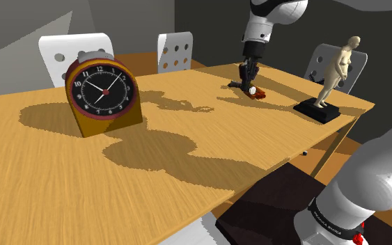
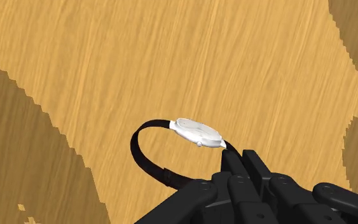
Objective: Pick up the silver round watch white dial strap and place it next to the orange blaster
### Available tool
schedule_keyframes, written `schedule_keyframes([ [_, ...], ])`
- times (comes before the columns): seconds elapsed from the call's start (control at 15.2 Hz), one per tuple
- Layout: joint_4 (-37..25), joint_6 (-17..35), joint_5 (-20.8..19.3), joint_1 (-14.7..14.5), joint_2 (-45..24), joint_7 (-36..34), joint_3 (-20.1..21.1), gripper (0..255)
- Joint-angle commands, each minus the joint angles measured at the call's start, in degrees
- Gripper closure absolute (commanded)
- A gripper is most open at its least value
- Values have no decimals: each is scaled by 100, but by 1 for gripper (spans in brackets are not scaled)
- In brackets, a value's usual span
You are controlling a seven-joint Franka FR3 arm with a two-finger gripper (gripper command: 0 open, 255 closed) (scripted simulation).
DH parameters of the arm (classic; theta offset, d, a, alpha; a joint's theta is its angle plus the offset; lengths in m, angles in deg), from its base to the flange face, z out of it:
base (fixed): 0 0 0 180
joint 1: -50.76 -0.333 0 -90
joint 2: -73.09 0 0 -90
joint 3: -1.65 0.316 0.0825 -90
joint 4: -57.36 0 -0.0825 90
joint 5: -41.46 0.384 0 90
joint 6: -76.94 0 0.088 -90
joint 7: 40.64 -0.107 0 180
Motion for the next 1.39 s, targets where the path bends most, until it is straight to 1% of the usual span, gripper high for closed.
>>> schedule_keyframes([
  [0.0,-77,-55,-91,128,-77,295,-183,255],
  [0.4,-586,-263,-280,477,-514,1108,-687,255],
  [0.73,-1197,-457,-344,783,-1041,1800,-1075,255],
  [1.06,-2001,-700,-299,1132,-1721,2497,-1421,255],
  [1.32,-2817,-958,-176,1480,-2383,3045,-1645,255],
])
